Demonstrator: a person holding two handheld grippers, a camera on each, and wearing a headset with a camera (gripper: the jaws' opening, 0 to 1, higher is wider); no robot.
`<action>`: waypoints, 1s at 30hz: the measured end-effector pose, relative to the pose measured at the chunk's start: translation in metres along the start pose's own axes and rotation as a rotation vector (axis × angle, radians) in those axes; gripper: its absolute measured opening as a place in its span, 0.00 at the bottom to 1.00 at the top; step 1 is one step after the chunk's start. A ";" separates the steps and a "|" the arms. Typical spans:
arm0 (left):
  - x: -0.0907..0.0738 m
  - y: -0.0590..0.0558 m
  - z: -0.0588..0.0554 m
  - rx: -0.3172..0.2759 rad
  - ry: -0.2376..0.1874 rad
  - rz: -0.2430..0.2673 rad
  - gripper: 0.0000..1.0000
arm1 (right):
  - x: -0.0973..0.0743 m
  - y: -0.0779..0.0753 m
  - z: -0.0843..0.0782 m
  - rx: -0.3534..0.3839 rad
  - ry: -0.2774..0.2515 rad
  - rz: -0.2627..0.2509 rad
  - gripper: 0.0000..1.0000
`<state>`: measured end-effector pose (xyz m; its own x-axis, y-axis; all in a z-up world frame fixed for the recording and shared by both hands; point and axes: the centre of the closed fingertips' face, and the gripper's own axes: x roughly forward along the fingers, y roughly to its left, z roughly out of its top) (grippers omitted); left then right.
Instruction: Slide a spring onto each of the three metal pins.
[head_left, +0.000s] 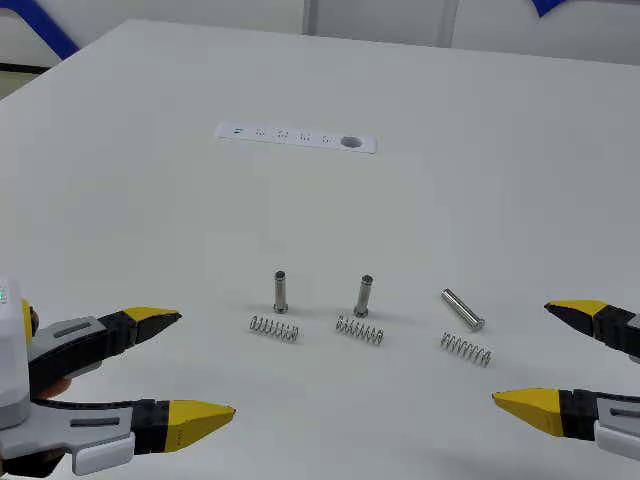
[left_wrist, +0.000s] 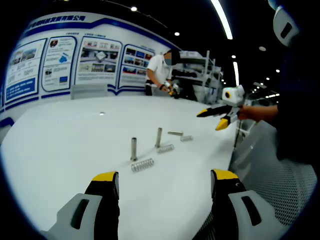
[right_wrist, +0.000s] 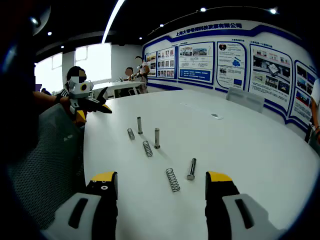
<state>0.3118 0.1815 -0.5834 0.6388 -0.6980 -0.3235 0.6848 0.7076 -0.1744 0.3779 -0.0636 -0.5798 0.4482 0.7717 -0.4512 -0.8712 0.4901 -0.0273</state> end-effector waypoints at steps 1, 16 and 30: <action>0.000 0.000 0.000 0.000 0.000 -0.002 0.76 | 0.000 0.001 0.000 0.002 0.002 0.001 0.72; 0.003 -0.001 0.002 0.009 0.008 -0.019 0.76 | -0.001 -0.011 0.004 0.050 0.016 -0.048 0.60; 0.002 -0.003 0.002 0.015 0.020 -0.012 0.75 | 0.015 -0.035 0.018 0.028 0.054 -0.086 0.45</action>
<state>0.3116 0.1780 -0.5818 0.6239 -0.7039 -0.3396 0.6973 0.6976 -0.1648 0.4184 -0.0616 -0.5693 0.5090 0.7035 -0.4960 -0.8238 0.5652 -0.0437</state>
